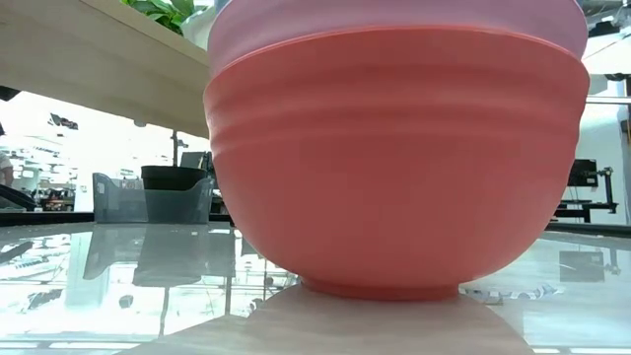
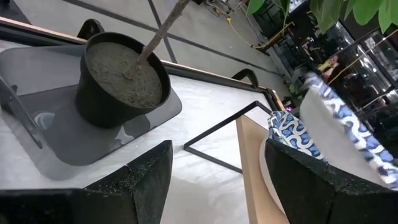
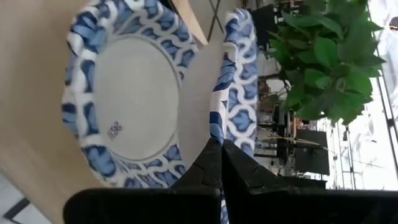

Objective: Place and stack bowls onto a shelf
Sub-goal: Stack the white patterned bowl on the white patterned bowl on the shelf

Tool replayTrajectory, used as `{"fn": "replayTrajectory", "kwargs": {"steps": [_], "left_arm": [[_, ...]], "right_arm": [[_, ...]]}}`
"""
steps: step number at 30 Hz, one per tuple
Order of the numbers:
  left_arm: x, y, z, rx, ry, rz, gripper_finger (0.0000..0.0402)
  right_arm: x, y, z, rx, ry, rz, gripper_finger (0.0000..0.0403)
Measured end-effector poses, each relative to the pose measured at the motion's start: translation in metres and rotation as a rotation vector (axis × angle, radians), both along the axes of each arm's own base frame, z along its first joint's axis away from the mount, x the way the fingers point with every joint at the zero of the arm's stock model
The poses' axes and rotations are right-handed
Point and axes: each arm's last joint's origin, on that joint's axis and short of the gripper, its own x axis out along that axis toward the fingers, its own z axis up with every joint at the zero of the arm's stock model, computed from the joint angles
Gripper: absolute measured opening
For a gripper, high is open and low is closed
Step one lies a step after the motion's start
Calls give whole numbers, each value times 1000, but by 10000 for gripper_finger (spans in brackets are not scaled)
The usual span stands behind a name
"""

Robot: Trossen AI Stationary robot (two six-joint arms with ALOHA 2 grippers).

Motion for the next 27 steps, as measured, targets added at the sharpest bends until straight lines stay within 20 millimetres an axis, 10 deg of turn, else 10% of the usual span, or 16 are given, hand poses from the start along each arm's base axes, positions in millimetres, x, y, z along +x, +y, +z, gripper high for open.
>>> {"fn": "replayTrajectory", "kwargs": {"steps": [27], "left_arm": [[0, 0, 0, -1, 3, 5, 242]], "right_arm": [[-2, 5, -11, 177, 39, 61, 81]]}}
